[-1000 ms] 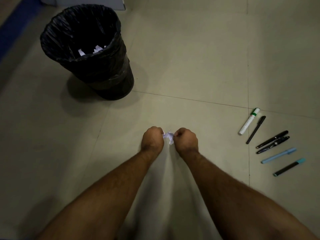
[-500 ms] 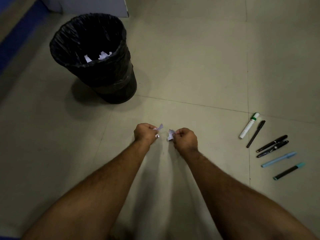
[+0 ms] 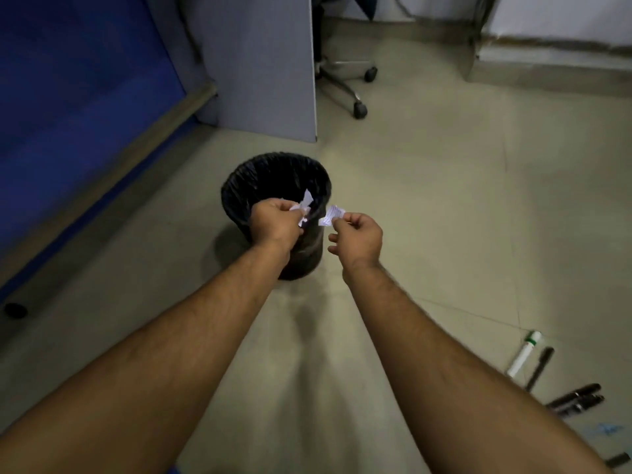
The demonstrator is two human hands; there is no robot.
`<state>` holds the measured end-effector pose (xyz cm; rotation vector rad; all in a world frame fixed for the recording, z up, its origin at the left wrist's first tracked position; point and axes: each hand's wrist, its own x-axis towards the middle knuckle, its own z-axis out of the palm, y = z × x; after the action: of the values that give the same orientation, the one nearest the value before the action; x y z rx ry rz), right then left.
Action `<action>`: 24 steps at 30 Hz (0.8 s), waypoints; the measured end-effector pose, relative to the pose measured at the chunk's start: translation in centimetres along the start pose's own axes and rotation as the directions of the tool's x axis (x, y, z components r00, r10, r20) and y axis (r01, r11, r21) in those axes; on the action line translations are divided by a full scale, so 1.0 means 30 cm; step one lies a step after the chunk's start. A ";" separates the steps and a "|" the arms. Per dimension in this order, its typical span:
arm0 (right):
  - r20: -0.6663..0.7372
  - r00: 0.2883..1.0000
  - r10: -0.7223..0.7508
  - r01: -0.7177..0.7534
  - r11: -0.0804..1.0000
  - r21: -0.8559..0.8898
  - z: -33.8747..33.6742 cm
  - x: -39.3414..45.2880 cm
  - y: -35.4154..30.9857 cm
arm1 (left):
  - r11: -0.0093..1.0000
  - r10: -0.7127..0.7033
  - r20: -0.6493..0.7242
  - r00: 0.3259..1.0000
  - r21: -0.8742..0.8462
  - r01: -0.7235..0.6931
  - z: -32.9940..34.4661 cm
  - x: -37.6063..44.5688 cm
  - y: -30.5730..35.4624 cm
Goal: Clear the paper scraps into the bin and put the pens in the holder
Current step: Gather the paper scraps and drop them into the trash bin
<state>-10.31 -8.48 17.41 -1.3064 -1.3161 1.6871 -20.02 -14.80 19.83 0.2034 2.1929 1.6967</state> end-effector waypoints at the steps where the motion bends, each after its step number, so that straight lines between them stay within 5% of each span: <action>1: -0.005 0.999 -0.035 0.035 0.998 -0.043 0.049 0.004 -0.025 | 0.999 0.037 -0.058 0.998 0.042 -0.034 -0.020 0.041 0.023; 6: 0.020 0.986 -0.165 0.162 0.929 -0.333 0.249 0.010 -0.130 | 0.980 0.035 -0.132 0.991 0.200 -0.008 -0.070 0.199 0.028; 12: 0.057 0.988 -0.141 0.146 0.785 -0.602 0.291 0.062 -0.127 | 0.919 0.107 -0.089 0.990 0.388 -0.064 -0.077 0.219 -0.015; 19: -0.049 0.973 -0.225 0.188 0.898 -0.397 0.168 0.052 -0.056 | 0.870 0.290 0.120 0.949 0.379 -0.314 -0.036 0.109 -0.014; 24: -0.105 0.982 -0.159 0.121 0.945 -0.304 -0.018 0.076 0.072 | 0.826 0.263 0.335 0.905 0.406 -0.391 0.068 0.010 -0.085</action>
<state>-10.31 -6.94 14.62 -1.4249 -1.5891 1.3217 -19.29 -13.54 16.90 0.9332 2.4133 1.1584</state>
